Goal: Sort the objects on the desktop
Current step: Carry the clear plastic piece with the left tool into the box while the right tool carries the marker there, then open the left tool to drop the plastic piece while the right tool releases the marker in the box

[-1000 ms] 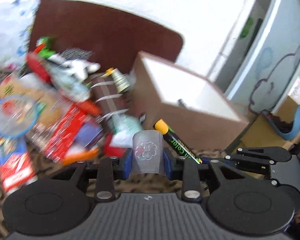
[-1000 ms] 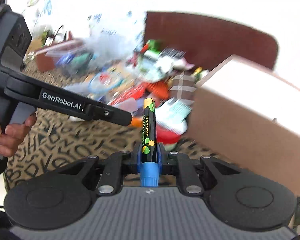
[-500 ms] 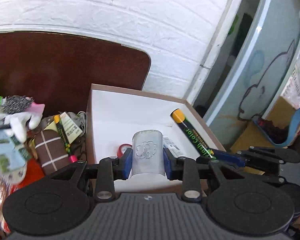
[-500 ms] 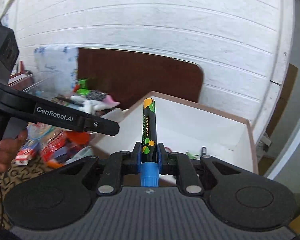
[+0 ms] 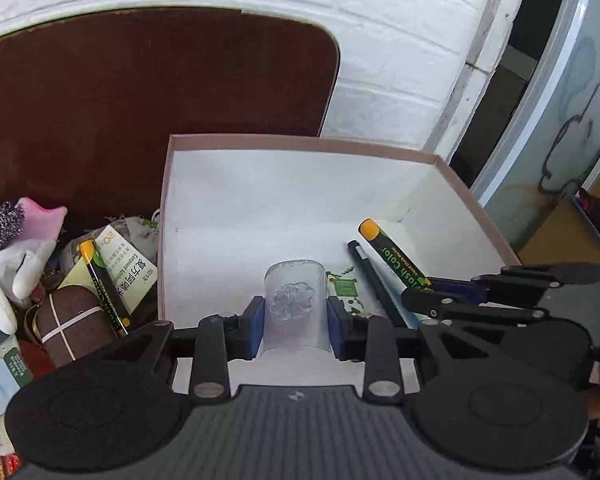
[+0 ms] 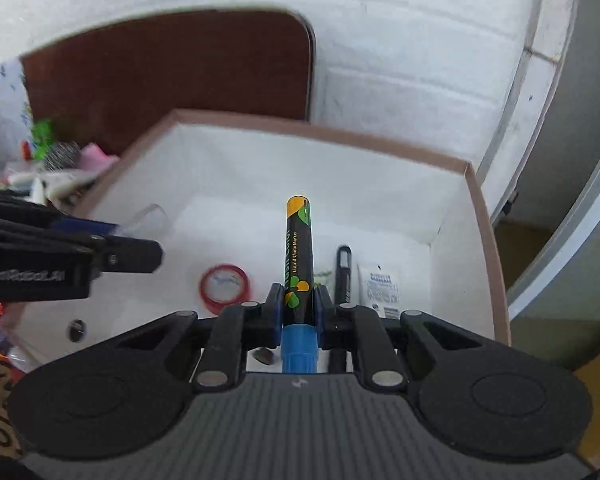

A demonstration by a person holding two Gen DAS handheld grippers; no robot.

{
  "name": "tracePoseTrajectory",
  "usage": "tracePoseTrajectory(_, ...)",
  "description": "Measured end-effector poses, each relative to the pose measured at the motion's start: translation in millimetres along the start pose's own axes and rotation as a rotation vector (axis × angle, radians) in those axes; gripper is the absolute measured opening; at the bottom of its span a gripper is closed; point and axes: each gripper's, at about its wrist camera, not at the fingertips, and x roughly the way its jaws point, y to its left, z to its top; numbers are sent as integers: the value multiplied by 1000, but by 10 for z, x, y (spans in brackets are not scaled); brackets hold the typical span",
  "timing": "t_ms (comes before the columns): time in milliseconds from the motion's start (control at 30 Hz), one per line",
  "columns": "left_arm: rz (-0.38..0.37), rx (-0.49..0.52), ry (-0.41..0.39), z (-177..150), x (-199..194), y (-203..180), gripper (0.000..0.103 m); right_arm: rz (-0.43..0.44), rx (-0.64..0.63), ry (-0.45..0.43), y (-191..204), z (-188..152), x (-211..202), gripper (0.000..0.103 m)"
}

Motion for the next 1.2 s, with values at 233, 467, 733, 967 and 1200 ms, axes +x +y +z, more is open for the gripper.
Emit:
tracePoseTrajectory(233,-1,32,19,-13,136,-16,34,-5,47,120,-125,54,381,14)
tracePoseTrajectory(467,-59,27,-11,-18,139,14,55,7,36,131,-106,88,426,14)
tracePoseTrajectory(733,-203,-8,-51,-43,-6,-19,87,-37,-61,74,15,81,265,53)
tracePoseTrajectory(967,-199,12,-55,-148,-119,-126,100,-62,-71,29,41,-17,128,87)
tracePoseTrajectory(1200,-81,36,-102,-247,-255,-169,100,-61,-82,-2,67,-122,-60,92)
